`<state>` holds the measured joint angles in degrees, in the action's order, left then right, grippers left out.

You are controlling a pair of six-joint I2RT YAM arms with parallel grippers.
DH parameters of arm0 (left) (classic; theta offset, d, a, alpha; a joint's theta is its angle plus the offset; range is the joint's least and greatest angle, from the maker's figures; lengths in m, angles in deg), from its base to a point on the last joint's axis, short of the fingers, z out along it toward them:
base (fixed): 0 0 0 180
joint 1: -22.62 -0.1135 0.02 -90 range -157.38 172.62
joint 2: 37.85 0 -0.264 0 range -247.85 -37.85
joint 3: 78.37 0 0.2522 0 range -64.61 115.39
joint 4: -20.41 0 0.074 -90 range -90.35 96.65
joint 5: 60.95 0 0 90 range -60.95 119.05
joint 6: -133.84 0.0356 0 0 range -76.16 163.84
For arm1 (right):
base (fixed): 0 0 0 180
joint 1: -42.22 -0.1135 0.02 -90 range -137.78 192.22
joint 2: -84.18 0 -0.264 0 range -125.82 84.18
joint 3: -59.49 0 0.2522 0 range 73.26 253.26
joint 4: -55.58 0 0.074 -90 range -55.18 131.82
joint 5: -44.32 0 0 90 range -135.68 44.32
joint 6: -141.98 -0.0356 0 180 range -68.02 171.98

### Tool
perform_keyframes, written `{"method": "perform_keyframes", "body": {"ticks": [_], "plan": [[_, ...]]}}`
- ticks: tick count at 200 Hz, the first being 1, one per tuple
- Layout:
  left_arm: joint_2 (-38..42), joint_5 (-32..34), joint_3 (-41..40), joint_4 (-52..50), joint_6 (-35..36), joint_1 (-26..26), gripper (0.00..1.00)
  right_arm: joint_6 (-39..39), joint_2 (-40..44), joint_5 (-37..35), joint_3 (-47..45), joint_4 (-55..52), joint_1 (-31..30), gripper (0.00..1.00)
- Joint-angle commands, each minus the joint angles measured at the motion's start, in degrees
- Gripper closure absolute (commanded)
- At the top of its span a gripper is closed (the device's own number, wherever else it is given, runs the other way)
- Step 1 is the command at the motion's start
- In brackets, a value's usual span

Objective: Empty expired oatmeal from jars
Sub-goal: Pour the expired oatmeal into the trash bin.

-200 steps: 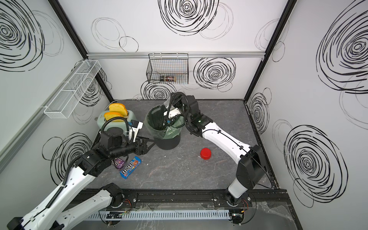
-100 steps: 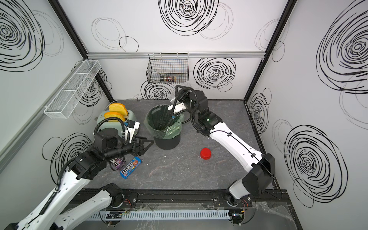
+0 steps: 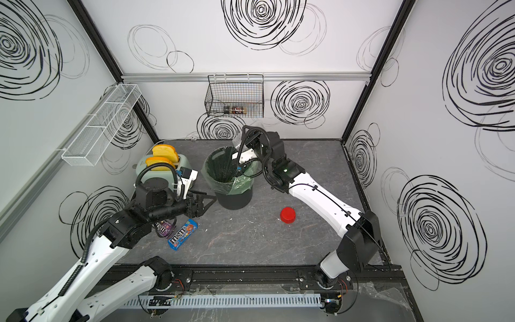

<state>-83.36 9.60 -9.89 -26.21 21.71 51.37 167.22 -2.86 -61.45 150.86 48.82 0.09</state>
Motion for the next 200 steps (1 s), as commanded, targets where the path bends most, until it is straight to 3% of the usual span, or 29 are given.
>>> {"method": "perform_keyframes", "body": {"ticks": [1,48,66,83,127,148,200], "plan": [[0.3,-0.1,0.0,2.6,-0.6,-0.5,0.32,-3.4,-1.9,-1.3,-5.1,2.0,-1.7,0.53],[0.2,-0.1,0.4,2.8,-0.7,-0.5,0.32,-1.5,-1.2,-1.2,9.2,0.8,-0.2,0.52],[-0.2,-0.2,0.4,2.9,-0.7,-0.5,0.32,-1.7,-0.5,-0.7,9.6,-0.5,-0.3,0.52],[-0.3,-0.2,0.2,3.0,-0.6,-0.4,0.32,-6.7,-0.1,-0.3,6.5,1.9,-0.9,0.51],[-0.9,-0.2,0.0,3.5,-0.9,-0.4,0.32,-31.0,-1.6,-4.9,4.5,-0.7,-2.7,0.50],[-1.1,-0.3,0.0,4.0,-1.3,-0.4,0.32,-50.9,-0.5,-0.8,10.3,-9.1,-2.8,0.50],[-1.6,0.2,-0.1,4.3,-1.7,0.3,0.32,-82.3,7.4,8.8,5.5,-9.5,0.1,0.51]]}}
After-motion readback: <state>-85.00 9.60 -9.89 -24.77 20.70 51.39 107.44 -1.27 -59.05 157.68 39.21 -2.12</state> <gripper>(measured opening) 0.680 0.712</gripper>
